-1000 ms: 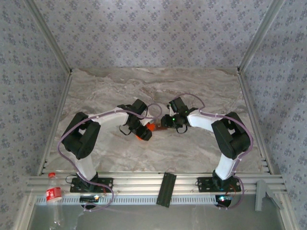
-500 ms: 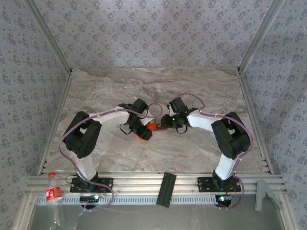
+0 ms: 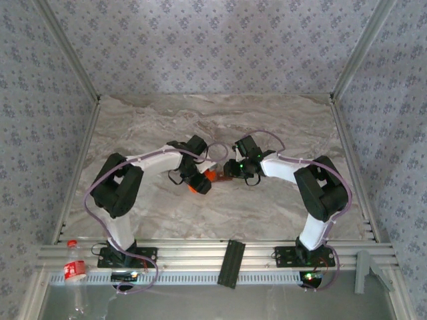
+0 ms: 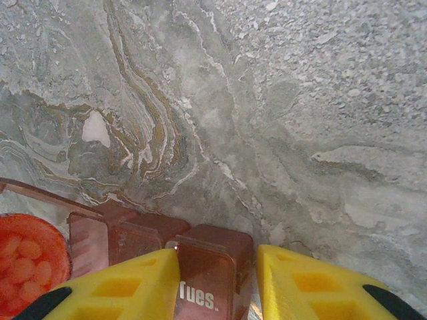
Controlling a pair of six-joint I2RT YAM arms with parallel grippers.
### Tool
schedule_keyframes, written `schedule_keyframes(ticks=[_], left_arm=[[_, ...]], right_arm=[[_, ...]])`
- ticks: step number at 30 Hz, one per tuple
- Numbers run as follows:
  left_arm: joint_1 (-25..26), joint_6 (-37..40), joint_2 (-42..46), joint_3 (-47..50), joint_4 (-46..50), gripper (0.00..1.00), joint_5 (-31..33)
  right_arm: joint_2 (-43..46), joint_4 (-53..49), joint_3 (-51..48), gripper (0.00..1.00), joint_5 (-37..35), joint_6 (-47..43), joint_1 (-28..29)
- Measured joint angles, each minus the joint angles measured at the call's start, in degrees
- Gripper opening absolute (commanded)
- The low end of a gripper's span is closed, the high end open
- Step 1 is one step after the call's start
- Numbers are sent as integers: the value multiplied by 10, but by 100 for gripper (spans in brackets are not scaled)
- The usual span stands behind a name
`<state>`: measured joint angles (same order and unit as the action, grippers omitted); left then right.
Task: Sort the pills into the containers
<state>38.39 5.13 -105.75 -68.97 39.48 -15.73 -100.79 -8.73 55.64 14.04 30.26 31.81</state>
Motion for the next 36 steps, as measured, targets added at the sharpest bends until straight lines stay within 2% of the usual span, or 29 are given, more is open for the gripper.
schedule_keyframes(ticks=[14, 36], left_arm=[[15, 14, -17, -32, 38, 0, 24], [41, 30, -41, -84, 96, 0, 103]], right_arm=[[0, 0, 0, 38, 0, 0, 0], [0, 3, -2, 37, 2, 0, 0]])
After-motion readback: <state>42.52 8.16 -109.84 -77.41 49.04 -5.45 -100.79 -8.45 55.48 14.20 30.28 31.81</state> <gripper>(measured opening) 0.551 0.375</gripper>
